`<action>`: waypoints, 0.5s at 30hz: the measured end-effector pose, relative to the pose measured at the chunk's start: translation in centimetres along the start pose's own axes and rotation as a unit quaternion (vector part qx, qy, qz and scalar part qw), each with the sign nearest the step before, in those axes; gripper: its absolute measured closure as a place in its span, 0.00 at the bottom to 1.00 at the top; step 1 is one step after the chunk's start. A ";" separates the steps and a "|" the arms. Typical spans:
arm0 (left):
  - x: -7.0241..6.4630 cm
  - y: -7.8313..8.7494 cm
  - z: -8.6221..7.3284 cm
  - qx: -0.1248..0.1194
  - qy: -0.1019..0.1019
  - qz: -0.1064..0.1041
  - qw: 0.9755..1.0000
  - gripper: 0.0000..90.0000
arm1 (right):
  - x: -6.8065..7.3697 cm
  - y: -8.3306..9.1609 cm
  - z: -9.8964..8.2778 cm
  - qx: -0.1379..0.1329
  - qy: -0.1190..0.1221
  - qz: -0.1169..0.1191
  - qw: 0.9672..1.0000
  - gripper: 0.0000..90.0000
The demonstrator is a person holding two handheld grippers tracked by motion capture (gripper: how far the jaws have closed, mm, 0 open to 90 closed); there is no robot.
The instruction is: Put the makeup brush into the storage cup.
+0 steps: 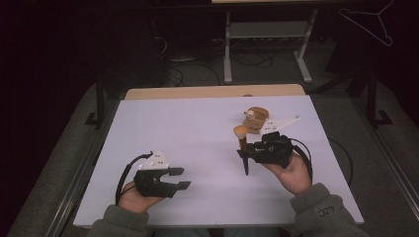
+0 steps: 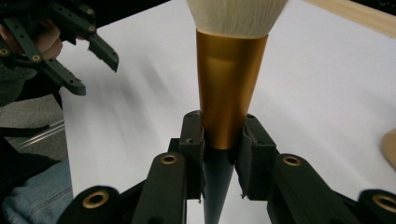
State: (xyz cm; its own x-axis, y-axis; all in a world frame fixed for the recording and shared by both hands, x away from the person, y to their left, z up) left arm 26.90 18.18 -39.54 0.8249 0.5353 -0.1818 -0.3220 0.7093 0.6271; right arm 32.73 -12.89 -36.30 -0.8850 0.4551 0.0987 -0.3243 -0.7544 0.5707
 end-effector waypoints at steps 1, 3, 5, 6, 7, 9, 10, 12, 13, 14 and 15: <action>0.1 0.0 0.0 -0.001 0.000 0.002 1.000 0.53 | -0.1 0.1 0.2 -0.001 0.000 -0.002 1.000 0.81; 0.3 0.1 -0.2 -0.002 0.000 0.004 1.000 0.53 | -0.4 0.2 0.5 -0.002 -0.003 -0.004 1.000 0.81; 0.4 0.1 -0.3 -0.001 0.003 0.005 1.000 0.53 | -0.7 0.3 0.8 -0.005 -0.004 -0.006 1.000 0.81; 0.4 0.1 -0.4 0.000 0.004 0.005 1.000 0.52 | -0.8 0.4 1.0 -0.005 -0.005 -0.007 1.000 0.81; 0.5 0.1 -0.5 0.000 0.007 0.006 1.000 0.52 | -1.0 0.4 1.1 -0.008 -0.006 -0.009 1.000 0.81; 0.7 0.1 -0.6 -0.003 0.007 0.006 1.000 0.52 | -1.2 0.5 1.4 -0.008 -0.006 -0.010 1.000 0.81; 0.7 0.2 -0.6 -0.002 0.008 0.008 1.000 0.52 | -1.3 0.5 1.5 -0.008 -0.008 -0.013 1.000 0.81; 0.8 0.2 -0.6 -0.004 0.009 0.007 1.000 0.52 | -1.7 0.5 1.7 -0.009 -0.013 -0.013 1.000 0.81; 0.9 0.2 -0.7 -0.004 0.008 0.008 1.000 0.52 | -1.9 0.5 1.7 -0.010 -0.013 -0.014 1.000 0.81; 0.9 0.3 -0.7 -0.004 0.010 0.009 1.000 0.52 | -2.1 0.5 1.8 -0.008 -0.018 -0.015 1.000 0.81; 0.9 0.2 -0.7 -0.007 0.009 0.009 1.000 0.51 | -2.3 0.5 1.8 -0.009 -0.021 -0.016 1.000 0.81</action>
State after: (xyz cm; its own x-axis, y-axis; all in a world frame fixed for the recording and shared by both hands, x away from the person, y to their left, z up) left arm 27.27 19.17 -40.07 0.8101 0.5564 -0.1849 -0.3436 0.7060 0.6193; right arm 35.18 -13.45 -34.73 -0.8596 0.4978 0.1155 -0.3576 -0.7474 0.5600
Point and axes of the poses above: each handheld gripper's, and its own axes: y roughly backward along the jaws, z roughly out of its top, x roughly to its left, the point moved 3 cm from there along -y, roughly forward along the jaws, and after that the axes turned 6 degrees about y, right-handed, at the moved point
